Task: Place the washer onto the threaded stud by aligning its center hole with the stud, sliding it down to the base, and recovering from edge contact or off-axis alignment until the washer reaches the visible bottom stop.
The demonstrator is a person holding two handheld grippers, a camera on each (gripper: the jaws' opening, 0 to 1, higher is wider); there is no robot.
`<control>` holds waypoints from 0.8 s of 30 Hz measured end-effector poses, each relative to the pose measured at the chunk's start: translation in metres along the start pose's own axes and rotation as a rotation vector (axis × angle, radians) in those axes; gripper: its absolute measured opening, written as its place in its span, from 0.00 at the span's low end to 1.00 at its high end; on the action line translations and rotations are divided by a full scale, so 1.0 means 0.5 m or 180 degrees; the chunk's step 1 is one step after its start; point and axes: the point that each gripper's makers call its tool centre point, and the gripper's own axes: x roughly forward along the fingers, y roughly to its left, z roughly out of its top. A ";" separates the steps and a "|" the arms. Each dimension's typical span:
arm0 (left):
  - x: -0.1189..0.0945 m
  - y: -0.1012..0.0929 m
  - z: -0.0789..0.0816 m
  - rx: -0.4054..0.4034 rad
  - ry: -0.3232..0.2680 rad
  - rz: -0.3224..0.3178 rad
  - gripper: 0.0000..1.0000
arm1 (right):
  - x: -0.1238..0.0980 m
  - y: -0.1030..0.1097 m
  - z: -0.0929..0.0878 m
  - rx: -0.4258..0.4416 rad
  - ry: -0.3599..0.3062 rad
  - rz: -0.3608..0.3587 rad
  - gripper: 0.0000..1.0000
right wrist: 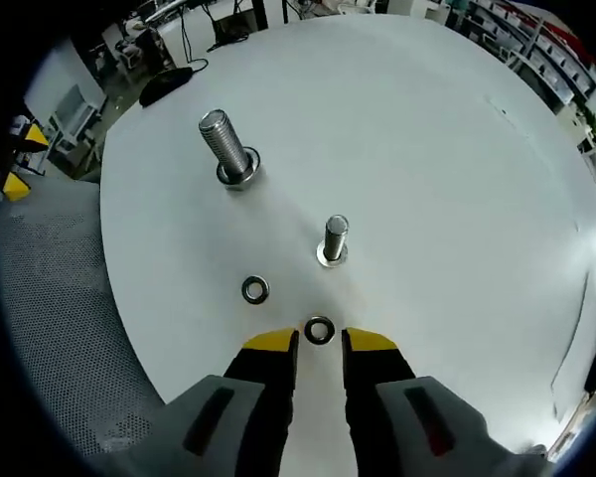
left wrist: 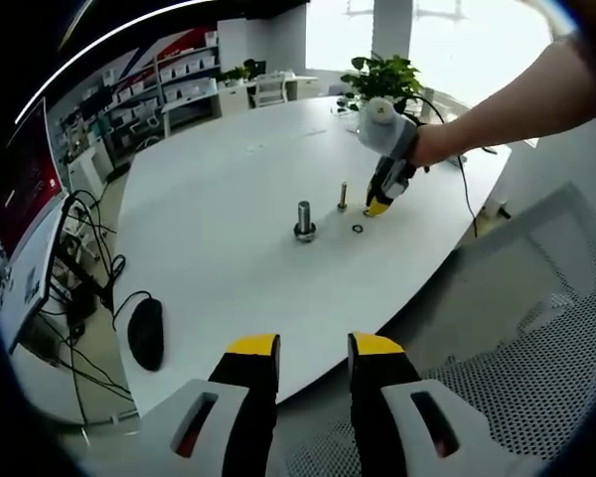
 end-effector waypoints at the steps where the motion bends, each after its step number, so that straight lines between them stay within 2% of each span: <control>1: -0.001 0.000 0.000 0.0000 0.0000 0.0002 0.26 | 0.008 -0.002 -0.004 0.0008 0.0010 0.0004 0.22; 5: 0.001 0.000 -0.001 0.0002 0.0007 0.0006 0.26 | 0.005 -0.005 0.001 0.0020 -0.0036 -0.0014 0.22; 9: 0.003 0.001 -0.003 0.0011 0.0015 0.0004 0.26 | 0.007 -0.004 -0.001 -0.0185 -0.0014 -0.0060 0.20; 12: 0.000 -0.001 -0.002 0.0013 0.0021 0.0006 0.26 | 0.013 -0.008 -0.001 -0.0181 0.0004 -0.0065 0.20; 19: 0.001 0.001 -0.003 0.0013 0.0027 0.0007 0.26 | 0.013 -0.002 0.011 -0.0362 -0.0044 -0.0070 0.16; 24: 0.002 0.002 -0.002 0.0006 0.0022 0.0015 0.26 | 0.017 -0.008 0.015 -0.0341 -0.0002 -0.0045 0.16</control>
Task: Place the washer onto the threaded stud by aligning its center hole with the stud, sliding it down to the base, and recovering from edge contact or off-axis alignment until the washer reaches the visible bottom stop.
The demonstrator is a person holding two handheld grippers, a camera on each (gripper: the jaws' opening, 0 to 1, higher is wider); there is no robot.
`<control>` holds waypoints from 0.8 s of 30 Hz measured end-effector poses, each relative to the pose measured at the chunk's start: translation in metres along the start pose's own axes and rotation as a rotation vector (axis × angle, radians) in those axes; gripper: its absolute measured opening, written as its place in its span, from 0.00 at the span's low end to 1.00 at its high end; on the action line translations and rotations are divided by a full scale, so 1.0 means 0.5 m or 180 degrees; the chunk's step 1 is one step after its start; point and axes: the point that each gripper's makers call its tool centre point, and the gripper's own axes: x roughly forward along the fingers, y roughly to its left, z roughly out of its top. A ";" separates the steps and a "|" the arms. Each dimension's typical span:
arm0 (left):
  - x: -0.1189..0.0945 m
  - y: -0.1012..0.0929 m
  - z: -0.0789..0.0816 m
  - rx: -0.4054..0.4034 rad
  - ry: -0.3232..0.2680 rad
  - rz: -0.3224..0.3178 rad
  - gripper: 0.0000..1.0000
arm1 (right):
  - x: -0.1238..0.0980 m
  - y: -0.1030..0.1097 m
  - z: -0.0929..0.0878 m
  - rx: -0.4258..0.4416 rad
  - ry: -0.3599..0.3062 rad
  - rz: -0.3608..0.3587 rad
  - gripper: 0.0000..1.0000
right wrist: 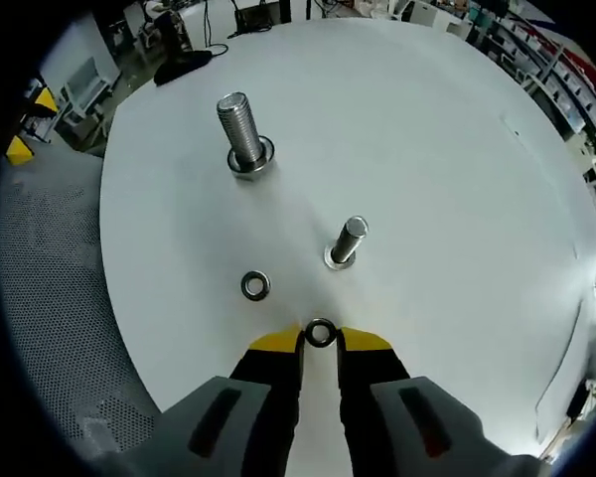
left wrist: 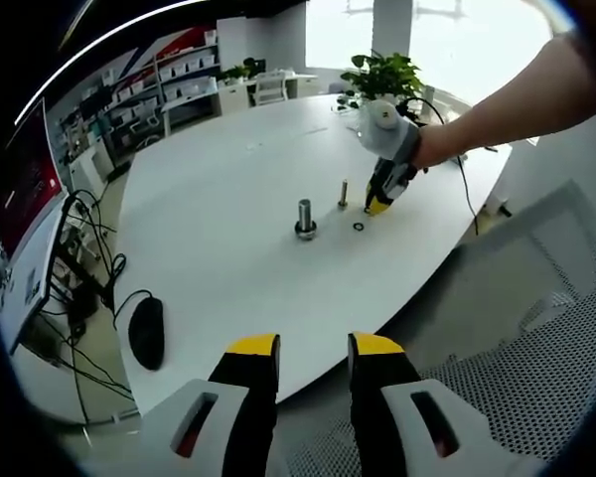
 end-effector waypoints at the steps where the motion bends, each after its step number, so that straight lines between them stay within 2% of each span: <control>1: 0.000 0.000 0.000 -0.0001 -0.0001 -0.0001 0.26 | -0.001 0.000 -0.001 0.0010 0.0015 0.0000 0.15; 6: -0.003 -0.001 0.001 0.0002 -0.0010 0.0009 0.26 | -0.005 0.005 0.004 -0.0146 0.0133 -0.0050 0.15; 10: -0.002 0.000 0.001 0.0000 -0.0016 0.0013 0.26 | -0.005 -0.004 -0.002 -0.0155 0.0185 -0.0051 0.15; 16: -0.005 -0.002 0.000 0.0015 -0.0013 0.0013 0.26 | -0.011 0.004 -0.004 -0.0022 0.0128 -0.0117 0.14; 21: -0.009 0.001 0.002 -0.0006 -0.0035 0.0031 0.26 | -0.023 -0.003 -0.001 0.0187 -0.0008 -0.0131 0.14; 24: -0.004 0.004 0.004 0.0002 -0.0051 0.0034 0.25 | -0.053 -0.011 0.022 0.0175 -0.0107 -0.0195 0.14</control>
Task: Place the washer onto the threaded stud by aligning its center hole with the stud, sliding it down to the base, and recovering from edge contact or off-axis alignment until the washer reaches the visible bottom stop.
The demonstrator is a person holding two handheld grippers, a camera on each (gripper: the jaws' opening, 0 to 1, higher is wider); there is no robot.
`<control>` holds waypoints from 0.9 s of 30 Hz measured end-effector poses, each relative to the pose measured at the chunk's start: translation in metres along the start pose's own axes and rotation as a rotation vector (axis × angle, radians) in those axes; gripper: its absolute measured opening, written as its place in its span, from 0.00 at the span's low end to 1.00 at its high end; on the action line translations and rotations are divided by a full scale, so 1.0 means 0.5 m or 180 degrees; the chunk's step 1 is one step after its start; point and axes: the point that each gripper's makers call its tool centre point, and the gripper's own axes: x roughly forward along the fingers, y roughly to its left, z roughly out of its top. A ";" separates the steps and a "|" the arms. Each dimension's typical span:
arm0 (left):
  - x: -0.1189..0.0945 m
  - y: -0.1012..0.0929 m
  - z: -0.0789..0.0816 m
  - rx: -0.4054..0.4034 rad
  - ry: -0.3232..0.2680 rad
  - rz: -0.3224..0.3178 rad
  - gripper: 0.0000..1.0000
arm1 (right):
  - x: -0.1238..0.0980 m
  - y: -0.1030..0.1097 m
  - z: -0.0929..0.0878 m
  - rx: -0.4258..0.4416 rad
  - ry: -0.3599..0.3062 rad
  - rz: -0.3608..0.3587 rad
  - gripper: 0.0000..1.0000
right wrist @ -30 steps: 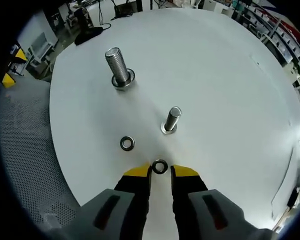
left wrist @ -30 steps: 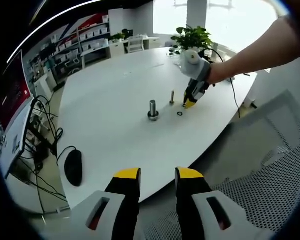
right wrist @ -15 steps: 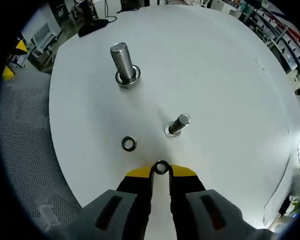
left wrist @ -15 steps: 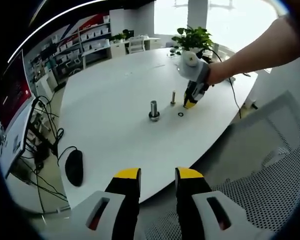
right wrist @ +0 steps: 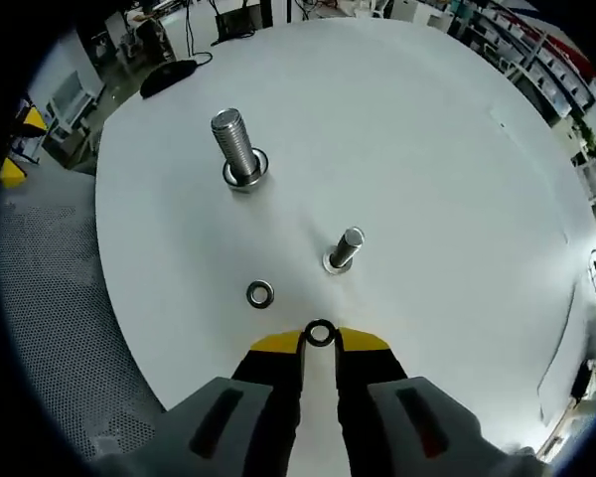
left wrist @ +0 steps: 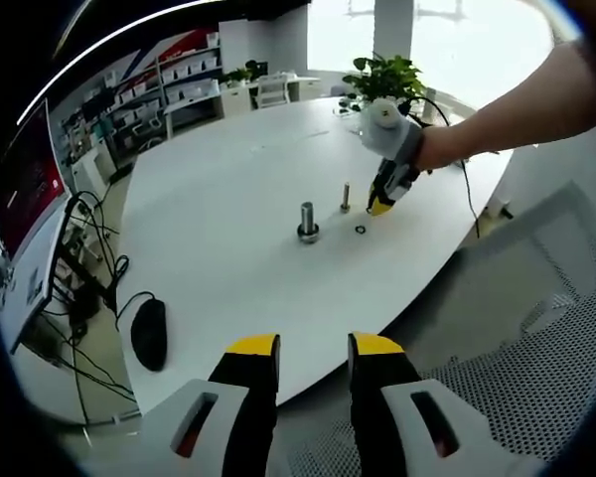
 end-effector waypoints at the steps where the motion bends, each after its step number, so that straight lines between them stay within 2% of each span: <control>1: 0.001 0.001 0.000 0.0003 -0.0005 -0.0001 0.25 | -0.013 -0.001 0.012 0.0016 -0.0058 -0.0025 0.14; 4: -0.004 -0.003 0.003 0.0005 -0.0022 -0.0011 0.25 | -0.045 -0.009 0.049 0.0096 -0.0234 -0.0060 0.14; 11: -0.005 -0.005 0.007 0.0016 -0.0046 -0.0021 0.25 | -0.061 -0.013 0.082 -0.0021 -0.0331 -0.0146 0.14; 23: 0.000 -0.003 0.006 0.0022 -0.0053 -0.0021 0.25 | -0.042 -0.014 0.107 -0.0168 -0.0322 -0.0132 0.14; 27: -0.002 -0.005 0.007 0.0014 -0.0056 -0.0024 0.25 | -0.035 -0.015 0.101 -0.0202 -0.0257 -0.0136 0.14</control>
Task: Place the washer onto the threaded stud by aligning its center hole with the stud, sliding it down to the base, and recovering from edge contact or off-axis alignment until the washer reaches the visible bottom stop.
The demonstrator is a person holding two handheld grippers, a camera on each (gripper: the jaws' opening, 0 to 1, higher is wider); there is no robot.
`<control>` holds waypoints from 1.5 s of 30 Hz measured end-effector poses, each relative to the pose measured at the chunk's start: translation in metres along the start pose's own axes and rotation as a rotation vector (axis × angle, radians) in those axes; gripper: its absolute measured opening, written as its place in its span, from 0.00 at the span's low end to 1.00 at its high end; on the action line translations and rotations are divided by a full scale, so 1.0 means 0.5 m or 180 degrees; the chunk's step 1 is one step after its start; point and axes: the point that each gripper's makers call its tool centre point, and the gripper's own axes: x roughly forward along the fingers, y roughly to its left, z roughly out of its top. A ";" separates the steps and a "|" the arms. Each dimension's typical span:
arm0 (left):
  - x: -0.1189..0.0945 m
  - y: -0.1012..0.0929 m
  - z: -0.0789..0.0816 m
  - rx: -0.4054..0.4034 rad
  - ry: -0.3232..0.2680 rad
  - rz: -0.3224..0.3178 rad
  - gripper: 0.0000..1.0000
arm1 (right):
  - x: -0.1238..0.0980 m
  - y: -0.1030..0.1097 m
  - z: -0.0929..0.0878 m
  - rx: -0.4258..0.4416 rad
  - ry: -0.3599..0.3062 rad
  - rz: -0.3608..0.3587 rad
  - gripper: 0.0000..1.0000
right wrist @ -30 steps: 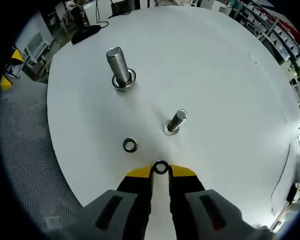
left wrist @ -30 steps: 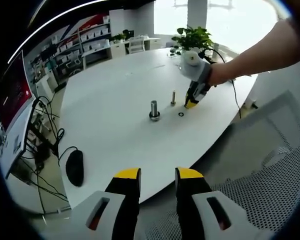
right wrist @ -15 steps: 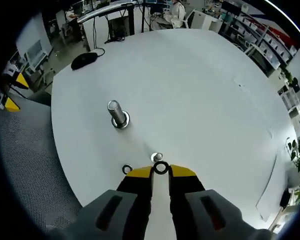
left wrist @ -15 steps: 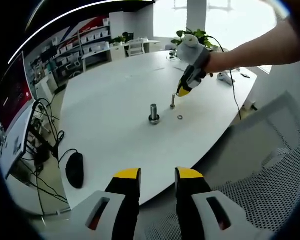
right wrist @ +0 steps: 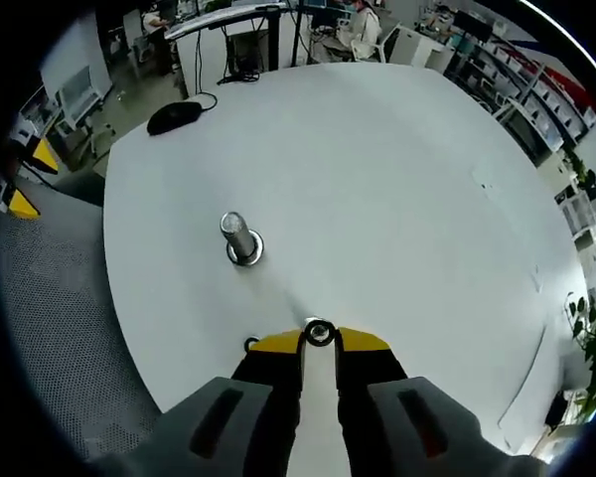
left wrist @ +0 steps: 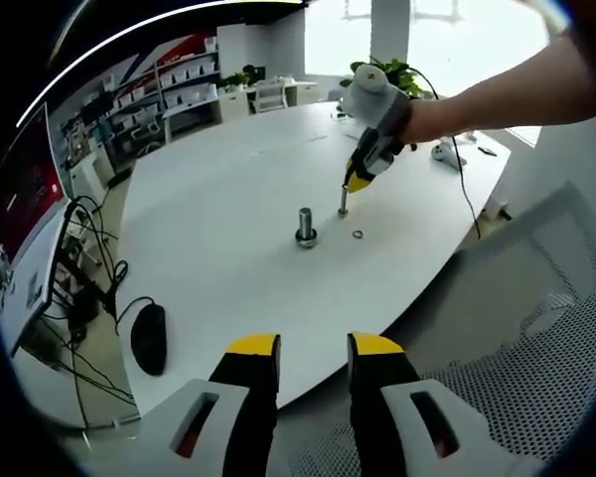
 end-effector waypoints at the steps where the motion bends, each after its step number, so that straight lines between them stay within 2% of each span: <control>1: 0.003 0.001 -0.001 0.0006 0.0003 -0.0001 0.25 | 0.002 0.000 0.000 0.0006 0.0006 0.0010 0.14; 13: 0.003 0.002 -0.003 -0.0017 0.0029 -0.0001 0.25 | 0.026 0.004 -0.008 0.0006 0.0111 0.0077 0.14; 18: 0.006 0.004 -0.004 -0.0037 0.0046 -0.0007 0.25 | 0.052 0.017 -0.029 0.0147 0.0178 0.0143 0.14; 24: 0.005 0.003 -0.007 -0.0034 0.0071 -0.0008 0.24 | 0.064 0.025 -0.036 0.0178 0.0227 0.0166 0.15; 29: 0.001 0.005 -0.005 -0.0068 0.0066 -0.0001 0.24 | 0.069 0.020 -0.040 0.0280 0.0199 0.0178 0.15; 36: -0.001 0.006 -0.005 -0.0058 0.0057 0.0022 0.24 | 0.071 0.014 -0.045 0.0289 0.0180 0.0175 0.16; 41: 0.001 0.005 -0.006 -0.0037 0.0068 0.0015 0.24 | 0.064 0.008 -0.060 0.0371 0.0161 0.0161 0.18; 45: 0.001 0.006 -0.005 -0.0041 0.0052 0.0022 0.24 | 0.060 0.019 -0.071 0.0397 0.0147 0.0153 0.18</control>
